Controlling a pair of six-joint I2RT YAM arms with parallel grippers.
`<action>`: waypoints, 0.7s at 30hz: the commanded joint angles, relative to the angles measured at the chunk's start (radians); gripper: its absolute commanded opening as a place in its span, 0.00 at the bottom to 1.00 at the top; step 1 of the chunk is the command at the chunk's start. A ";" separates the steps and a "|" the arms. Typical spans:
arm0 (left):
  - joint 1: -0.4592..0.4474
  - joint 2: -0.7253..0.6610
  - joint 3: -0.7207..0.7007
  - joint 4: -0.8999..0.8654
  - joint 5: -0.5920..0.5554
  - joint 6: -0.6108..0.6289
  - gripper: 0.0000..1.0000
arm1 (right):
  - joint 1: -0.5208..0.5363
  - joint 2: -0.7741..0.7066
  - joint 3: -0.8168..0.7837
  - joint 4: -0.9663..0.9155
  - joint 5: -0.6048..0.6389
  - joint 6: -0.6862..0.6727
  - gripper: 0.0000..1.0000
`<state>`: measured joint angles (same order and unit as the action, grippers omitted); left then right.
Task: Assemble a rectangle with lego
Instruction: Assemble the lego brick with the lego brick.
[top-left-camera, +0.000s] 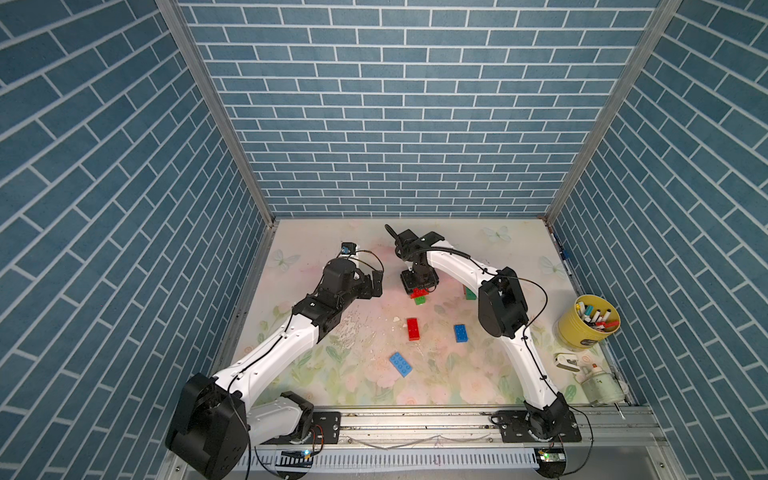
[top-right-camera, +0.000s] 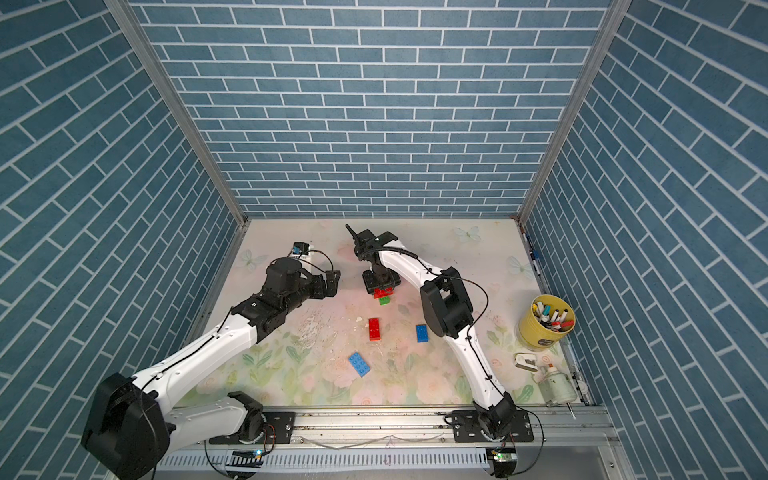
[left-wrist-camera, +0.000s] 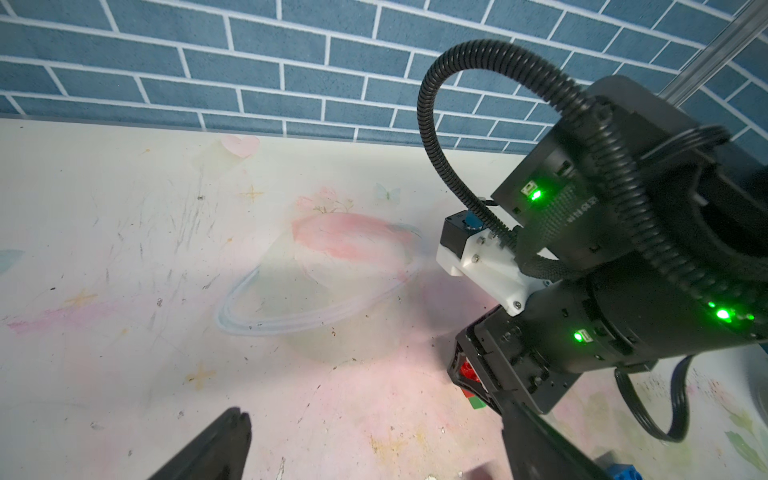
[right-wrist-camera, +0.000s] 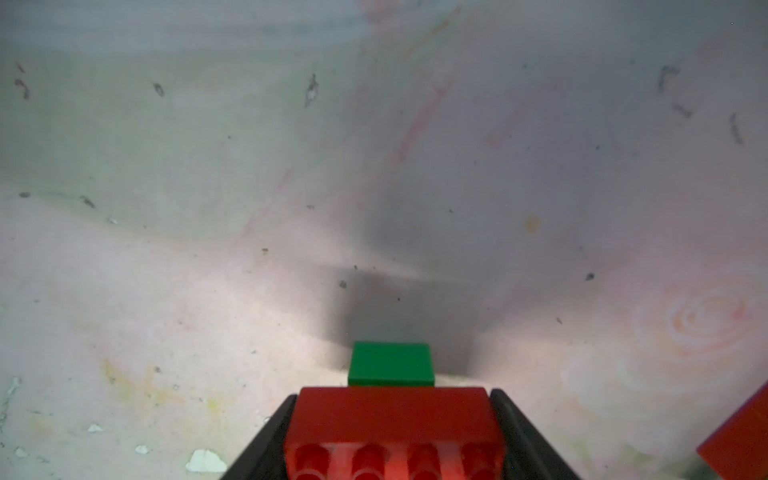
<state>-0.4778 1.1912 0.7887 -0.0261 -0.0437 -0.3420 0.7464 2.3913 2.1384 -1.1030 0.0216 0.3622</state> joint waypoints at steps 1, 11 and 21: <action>0.005 -0.004 0.007 -0.008 0.000 0.005 1.00 | 0.011 0.043 -0.008 -0.045 0.035 0.021 0.39; 0.004 -0.004 0.007 -0.009 -0.004 0.004 1.00 | 0.018 0.050 -0.109 -0.009 0.083 0.040 0.38; 0.004 -0.002 0.007 -0.011 -0.005 0.004 1.00 | 0.021 -0.029 -0.310 0.116 0.100 0.126 0.36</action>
<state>-0.4778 1.1912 0.7887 -0.0265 -0.0441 -0.3420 0.7612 2.2868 1.9282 -0.9394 0.0883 0.4244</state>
